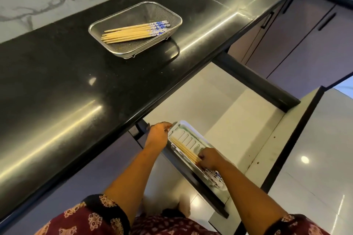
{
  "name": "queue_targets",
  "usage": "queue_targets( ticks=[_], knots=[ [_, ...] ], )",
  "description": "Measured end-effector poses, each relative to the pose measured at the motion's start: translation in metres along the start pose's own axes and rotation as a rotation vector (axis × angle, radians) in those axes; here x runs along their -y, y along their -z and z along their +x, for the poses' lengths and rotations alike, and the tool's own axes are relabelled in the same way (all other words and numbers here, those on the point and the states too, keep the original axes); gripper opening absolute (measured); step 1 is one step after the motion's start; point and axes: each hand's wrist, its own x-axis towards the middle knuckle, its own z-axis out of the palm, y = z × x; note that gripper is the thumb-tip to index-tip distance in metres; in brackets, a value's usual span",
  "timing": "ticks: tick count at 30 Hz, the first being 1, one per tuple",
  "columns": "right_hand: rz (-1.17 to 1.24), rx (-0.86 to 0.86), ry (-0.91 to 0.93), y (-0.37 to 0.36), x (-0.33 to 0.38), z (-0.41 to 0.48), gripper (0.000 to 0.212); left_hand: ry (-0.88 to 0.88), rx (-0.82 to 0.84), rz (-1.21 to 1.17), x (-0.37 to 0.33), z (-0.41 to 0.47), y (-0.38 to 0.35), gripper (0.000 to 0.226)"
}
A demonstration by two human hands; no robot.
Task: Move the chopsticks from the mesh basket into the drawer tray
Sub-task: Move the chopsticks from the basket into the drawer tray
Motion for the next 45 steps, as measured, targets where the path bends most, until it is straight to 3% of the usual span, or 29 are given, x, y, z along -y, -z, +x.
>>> queue_targets(
  ticks=[5,10,19,35,45],
  knots=[
    [0.043,-0.051,-0.019,-0.009,-0.002,0.008,0.014,0.047,0.076,0.02,0.005,0.001,-0.002,0.036],
    [-0.01,-0.111,-0.023,-0.013,-0.001,0.01,0.02,0.068,0.053,-0.076,0.007,0.0,-0.005,0.04],
    [-0.007,-0.154,-0.011,-0.013,0.0,0.009,0.007,0.088,0.051,-0.088,0.005,0.001,-0.005,0.034],
    [-0.076,-0.169,-0.035,-0.011,-0.003,0.012,0.006,0.112,0.008,-0.099,0.007,0.001,-0.007,0.029],
    [-0.114,-0.137,0.005,-0.014,-0.002,0.008,0.02,0.12,0.003,-0.108,0.005,0.001,-0.007,0.028]
  ],
)
